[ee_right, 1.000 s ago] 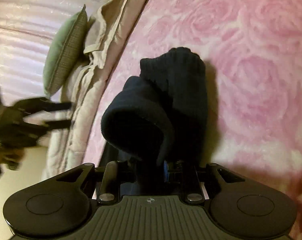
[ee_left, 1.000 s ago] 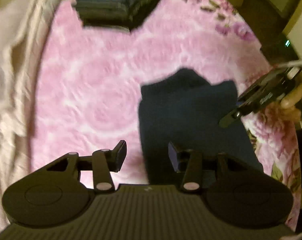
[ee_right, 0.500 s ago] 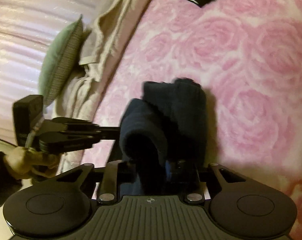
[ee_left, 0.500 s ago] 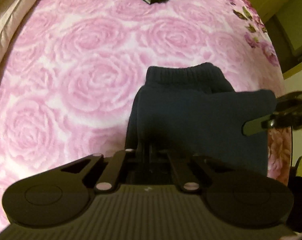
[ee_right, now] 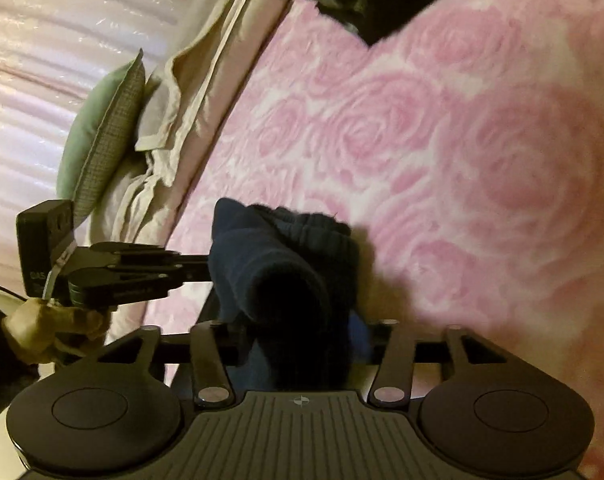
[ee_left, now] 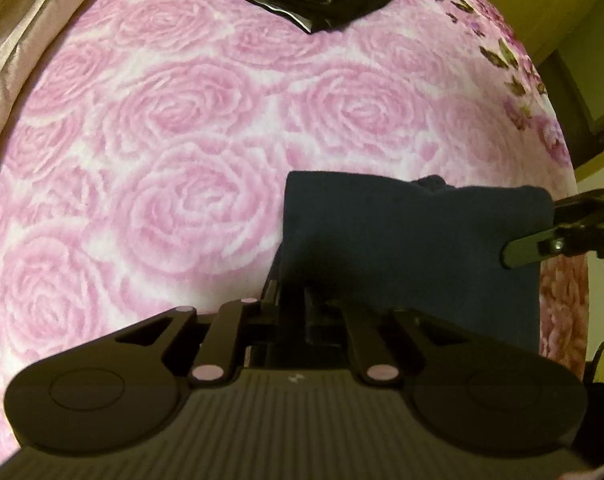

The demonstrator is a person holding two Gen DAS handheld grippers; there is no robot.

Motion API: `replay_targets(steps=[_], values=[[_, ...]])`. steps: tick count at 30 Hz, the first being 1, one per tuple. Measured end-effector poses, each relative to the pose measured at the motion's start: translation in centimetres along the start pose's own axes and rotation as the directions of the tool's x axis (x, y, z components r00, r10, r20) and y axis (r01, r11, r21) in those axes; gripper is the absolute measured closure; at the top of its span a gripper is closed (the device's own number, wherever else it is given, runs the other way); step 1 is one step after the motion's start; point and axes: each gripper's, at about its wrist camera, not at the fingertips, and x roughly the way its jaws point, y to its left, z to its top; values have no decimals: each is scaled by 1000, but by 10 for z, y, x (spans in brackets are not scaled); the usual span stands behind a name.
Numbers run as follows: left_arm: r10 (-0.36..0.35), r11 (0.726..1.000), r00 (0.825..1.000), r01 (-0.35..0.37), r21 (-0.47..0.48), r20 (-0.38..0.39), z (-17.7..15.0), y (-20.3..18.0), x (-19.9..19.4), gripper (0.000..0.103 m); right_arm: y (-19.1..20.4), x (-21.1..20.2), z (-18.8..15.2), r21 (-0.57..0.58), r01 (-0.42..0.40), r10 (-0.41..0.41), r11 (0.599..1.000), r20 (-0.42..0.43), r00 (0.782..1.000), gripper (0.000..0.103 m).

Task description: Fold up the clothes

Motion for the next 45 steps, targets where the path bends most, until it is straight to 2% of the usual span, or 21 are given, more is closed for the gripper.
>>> replay_targets(steps=[5,7,8,10,13,15,16,17,21,25,27,29,30,32,34,38,40,45], values=[[-32,999,997,32,-1,73,10,-3,-17,95,33,-8,4,-120,22,-10,993,102,995,50],[-35,999,997,35,3,65,15,-5,-6,95,32,6,9,-124,71,-60,990,92,994,50],[-29,1000,998,29,9,56,16,-5,3,91,24,13,12,-104,92,-84,990,82,993,50],[-16,1000,999,16,16,39,19,-6,21,91,10,27,17,-68,133,-129,989,60,990,50],[-12,1000,999,12,4,35,18,-3,34,88,2,35,20,-100,120,-115,988,49,992,50],[-10,1000,999,11,-22,44,15,2,34,80,-4,39,21,-103,103,-99,989,39,994,49],[-8,999,999,10,-40,47,13,4,33,76,-7,41,21,-104,94,-91,990,33,995,47],[-7,998,999,10,-59,51,12,6,32,74,-11,42,22,-103,85,-83,991,28,996,41],[4,996,998,1,-91,64,8,8,20,74,-13,35,22,-84,77,-76,994,15,997,40],[55,996,995,-49,-79,82,-11,7,-14,78,5,15,15,-73,65,-63,995,34,997,40],[95,993,992,-88,-80,82,-33,10,-34,74,14,3,-1,-48,65,-63,997,40,997,40],[133,989,988,-128,-79,72,-59,12,-53,58,23,-8,-25,-11,60,-59,998,32,998,37],[140,987,988,-135,-87,58,-74,15,-58,57,28,-10,-41,8,56,-56,998,15,998,27],[145,984,989,-141,-110,25,-103,21,-65,57,38,-13,-77,38,48,-47,998,-27,999,16],[145,981,989,-144,-133,-2,-131,26,-66,57,47,-6,-117,49,22,-17,999,-98,995,16],[91,975,996,-91,-201,-9,-171,32,-56,57,57,11,-175,93,30,-18,995,-129,991,16],[89,979,996,-89,-186,-6,-185,30,-45,57,61,19,-203,118,34,-17,992,-142,990,16],[70,976,997,-62,-208,34,-204,34,-38,57,64,14,-255,261,14,6,965,-75,997,16]])
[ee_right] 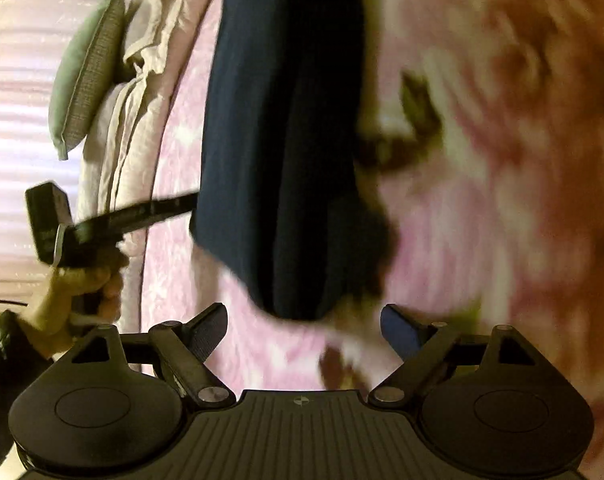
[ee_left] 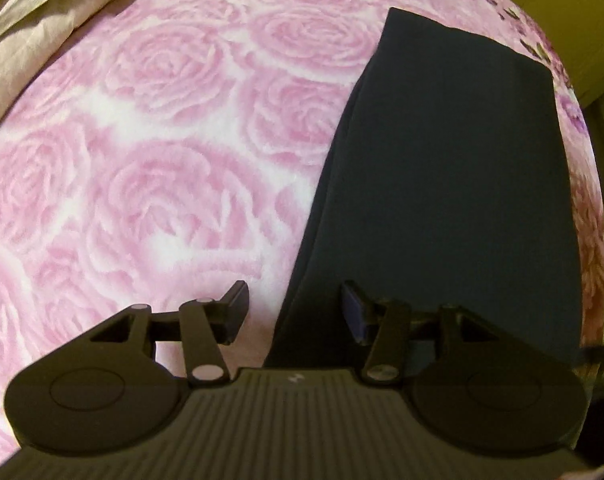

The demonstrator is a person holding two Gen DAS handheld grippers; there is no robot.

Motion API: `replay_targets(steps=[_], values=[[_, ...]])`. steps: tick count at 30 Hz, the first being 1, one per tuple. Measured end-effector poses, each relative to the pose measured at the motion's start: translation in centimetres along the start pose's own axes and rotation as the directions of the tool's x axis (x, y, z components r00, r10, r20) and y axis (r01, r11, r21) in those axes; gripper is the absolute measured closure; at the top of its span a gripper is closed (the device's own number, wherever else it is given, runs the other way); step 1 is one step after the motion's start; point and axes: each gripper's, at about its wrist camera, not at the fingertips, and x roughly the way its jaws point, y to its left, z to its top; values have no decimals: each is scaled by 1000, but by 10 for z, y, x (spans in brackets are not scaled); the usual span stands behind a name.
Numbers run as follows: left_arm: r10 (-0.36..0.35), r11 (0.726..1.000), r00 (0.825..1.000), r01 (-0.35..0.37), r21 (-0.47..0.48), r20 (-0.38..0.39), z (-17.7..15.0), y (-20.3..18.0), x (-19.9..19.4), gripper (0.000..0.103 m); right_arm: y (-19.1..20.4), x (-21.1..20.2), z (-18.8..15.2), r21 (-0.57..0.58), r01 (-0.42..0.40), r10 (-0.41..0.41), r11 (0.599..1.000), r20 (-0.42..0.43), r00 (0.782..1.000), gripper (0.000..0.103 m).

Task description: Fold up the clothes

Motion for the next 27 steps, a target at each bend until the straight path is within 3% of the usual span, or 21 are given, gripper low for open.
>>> replay_targets(steps=[3,9,18,23,27], values=[[7,1000,1000,-6,22,-4,-2,-3,-3,57,3,5,-14,13,-17,17,1000,30,999,16],[24,995,999,-21,94,-31,-3,-11,-4,57,8,23,0,95,-47,35,994,117,992,17],[48,991,998,-42,130,-47,-2,-18,-2,58,3,13,13,133,-43,26,990,128,991,20],[48,997,998,-45,66,-40,-10,-18,-18,58,8,-23,32,18,5,-7,1000,112,994,20],[42,998,999,-43,-54,-24,-26,-18,-37,57,23,-58,68,-189,98,-75,977,126,989,19]])
